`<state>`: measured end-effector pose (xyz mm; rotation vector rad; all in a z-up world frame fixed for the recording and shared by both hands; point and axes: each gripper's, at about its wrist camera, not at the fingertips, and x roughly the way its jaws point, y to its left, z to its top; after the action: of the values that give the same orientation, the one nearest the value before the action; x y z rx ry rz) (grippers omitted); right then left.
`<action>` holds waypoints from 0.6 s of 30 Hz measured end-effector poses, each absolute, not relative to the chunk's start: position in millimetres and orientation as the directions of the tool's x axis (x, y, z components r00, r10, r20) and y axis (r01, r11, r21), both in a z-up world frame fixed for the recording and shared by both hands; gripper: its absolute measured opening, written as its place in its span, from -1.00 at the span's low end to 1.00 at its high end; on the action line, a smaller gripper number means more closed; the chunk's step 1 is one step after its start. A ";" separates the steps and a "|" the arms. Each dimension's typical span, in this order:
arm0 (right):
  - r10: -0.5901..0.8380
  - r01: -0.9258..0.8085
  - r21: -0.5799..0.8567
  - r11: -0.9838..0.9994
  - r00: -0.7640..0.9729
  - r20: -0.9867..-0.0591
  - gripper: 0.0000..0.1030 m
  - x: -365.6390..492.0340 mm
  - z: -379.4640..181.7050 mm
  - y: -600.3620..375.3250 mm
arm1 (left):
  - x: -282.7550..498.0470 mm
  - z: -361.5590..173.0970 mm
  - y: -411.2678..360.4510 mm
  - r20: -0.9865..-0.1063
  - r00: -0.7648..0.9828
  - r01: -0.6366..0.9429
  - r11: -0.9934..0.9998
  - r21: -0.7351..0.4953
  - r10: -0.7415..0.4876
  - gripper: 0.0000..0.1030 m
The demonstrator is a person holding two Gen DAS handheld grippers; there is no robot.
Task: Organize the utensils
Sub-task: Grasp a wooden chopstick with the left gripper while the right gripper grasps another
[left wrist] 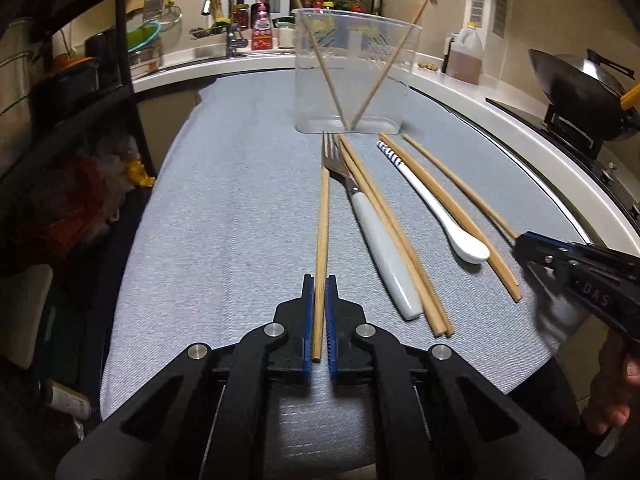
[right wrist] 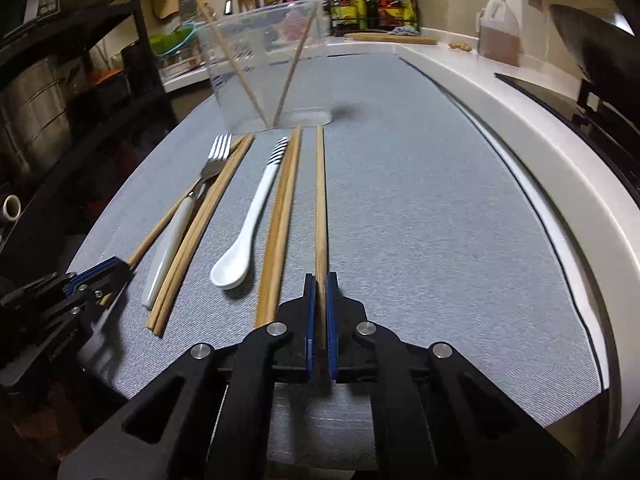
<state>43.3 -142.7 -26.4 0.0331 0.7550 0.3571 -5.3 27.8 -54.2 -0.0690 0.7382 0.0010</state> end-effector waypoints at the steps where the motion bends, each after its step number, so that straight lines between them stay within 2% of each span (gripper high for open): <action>1: 0.324 -0.301 0.155 0.941 0.672 -0.666 -0.90 43.0 -26.7 -144.8 | -6.7 -54.2 29.0 -0.672 0.741 -0.033 0.998 -0.059 -0.016 -0.89; 5: 0.318 -0.293 0.157 0.943 0.658 -0.682 -0.83 43.4 -31.8 -150.7 | -7.5 -56.9 27.5 -0.677 0.736 -0.037 0.997 -0.065 -0.017 -0.89; 18: 0.311 -0.295 0.140 0.945 0.684 -0.660 -0.82 39.3 -35.7 -149.9 | -4.0 -57.6 26.6 -0.659 0.752 -0.044 0.997 -0.067 -0.011 -0.88</action>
<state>39.3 -149.9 -35.7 0.0228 0.7437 0.3399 -4.0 26.6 -57.6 -0.0798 0.7196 0.0177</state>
